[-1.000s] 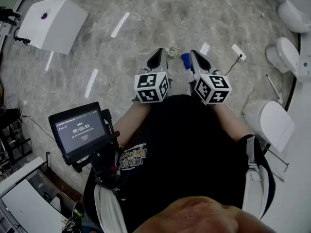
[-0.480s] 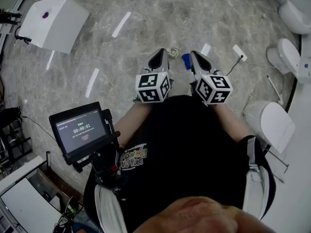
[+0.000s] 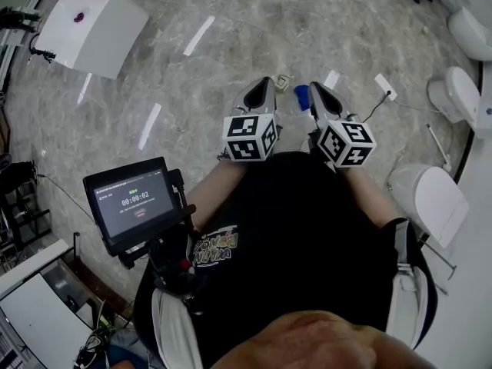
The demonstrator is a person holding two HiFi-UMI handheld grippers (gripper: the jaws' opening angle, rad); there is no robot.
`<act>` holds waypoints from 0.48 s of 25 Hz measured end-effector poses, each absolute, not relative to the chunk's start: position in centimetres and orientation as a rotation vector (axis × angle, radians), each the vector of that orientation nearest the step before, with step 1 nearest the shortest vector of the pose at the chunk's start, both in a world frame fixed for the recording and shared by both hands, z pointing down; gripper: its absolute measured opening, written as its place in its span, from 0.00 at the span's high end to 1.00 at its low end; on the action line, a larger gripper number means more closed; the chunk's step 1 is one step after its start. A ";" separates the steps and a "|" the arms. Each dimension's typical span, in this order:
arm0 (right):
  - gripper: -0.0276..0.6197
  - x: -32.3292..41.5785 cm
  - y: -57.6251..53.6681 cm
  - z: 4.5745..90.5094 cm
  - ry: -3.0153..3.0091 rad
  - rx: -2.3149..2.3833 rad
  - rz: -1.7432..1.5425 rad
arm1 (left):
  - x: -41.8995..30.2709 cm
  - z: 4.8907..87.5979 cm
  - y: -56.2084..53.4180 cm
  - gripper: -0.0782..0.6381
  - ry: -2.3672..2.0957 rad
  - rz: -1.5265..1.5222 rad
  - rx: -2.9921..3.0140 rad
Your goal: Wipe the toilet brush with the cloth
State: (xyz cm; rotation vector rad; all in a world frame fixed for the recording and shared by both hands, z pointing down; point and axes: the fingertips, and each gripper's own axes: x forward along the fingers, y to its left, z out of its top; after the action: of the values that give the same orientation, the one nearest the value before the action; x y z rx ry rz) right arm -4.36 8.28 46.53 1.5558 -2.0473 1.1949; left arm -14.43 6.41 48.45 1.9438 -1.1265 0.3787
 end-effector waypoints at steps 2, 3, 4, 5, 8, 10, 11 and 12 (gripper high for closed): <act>0.95 -4.4 8.4 46.5 -2.049 1.556 1.196 | -14.5 48.5 6.5 0.89 -1.126 0.379 1.940; 0.95 -4.4 8.4 46.4 -2.052 1.557 1.194 | -14.5 48.5 6.6 0.89 -1.125 0.378 1.937; 0.95 -4.3 8.4 46.3 -2.056 1.558 1.191 | -14.4 48.5 6.6 0.89 -1.124 0.377 1.935; 0.94 -4.4 8.3 46.2 -2.064 1.557 1.188 | -14.4 48.5 6.7 0.89 -1.122 0.376 1.933; 0.85 -4.7 8.1 46.0 -2.088 1.547 1.184 | -14.6 48.6 6.7 0.89 -1.121 0.371 1.923; 0.84 -4.7 8.3 45.9 -2.084 1.543 1.183 | -14.7 48.6 6.9 0.89 -1.122 0.368 1.915; 0.84 -4.7 8.4 45.8 -2.078 1.543 1.183 | -14.7 48.6 7.0 0.89 -1.120 0.366 1.913; 0.83 -4.6 8.6 45.8 -2.071 1.546 1.182 | -14.6 48.5 7.2 0.89 -1.116 0.363 1.914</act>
State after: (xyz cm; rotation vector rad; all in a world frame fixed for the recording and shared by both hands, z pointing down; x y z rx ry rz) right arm -4.56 8.62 45.80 1.5460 -2.0706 1.1821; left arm -14.61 7.20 48.54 1.9135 -1.1158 0.3632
